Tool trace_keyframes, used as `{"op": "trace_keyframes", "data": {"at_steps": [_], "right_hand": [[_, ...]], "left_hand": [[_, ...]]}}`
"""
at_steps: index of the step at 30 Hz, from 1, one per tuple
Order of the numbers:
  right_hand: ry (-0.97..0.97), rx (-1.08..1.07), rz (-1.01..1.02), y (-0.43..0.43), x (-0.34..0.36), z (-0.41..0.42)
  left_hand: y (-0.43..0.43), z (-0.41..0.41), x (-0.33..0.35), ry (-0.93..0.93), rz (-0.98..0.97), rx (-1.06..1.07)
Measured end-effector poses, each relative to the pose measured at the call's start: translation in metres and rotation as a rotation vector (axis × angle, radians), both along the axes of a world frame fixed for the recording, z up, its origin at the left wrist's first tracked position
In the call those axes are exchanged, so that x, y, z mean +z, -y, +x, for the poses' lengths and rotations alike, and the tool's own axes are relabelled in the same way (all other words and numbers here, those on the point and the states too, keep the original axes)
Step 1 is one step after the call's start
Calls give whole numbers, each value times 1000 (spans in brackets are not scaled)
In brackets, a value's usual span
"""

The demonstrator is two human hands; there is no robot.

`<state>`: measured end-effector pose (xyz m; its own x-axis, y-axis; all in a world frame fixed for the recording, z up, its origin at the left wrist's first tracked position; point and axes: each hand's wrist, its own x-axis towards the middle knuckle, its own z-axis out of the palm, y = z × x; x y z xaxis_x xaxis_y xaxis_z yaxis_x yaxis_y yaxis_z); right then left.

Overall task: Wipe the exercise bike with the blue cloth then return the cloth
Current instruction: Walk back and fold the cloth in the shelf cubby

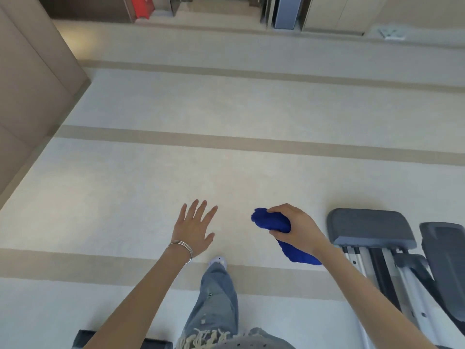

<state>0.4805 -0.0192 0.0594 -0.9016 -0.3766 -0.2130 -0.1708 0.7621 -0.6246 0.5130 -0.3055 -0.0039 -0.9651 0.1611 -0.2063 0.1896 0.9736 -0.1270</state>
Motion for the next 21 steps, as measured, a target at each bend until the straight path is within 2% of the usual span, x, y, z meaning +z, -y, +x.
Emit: {"op": "trace_keyframes", "data": {"at_steps": [8,21], "right_hand": [[-60,18,83,25,20,-127],[-25,-51,31,33,-2,-250]], "left_hand": [[6,-155,29,-82,100,-37],[-1,-289,9,142,76,-118]]}}
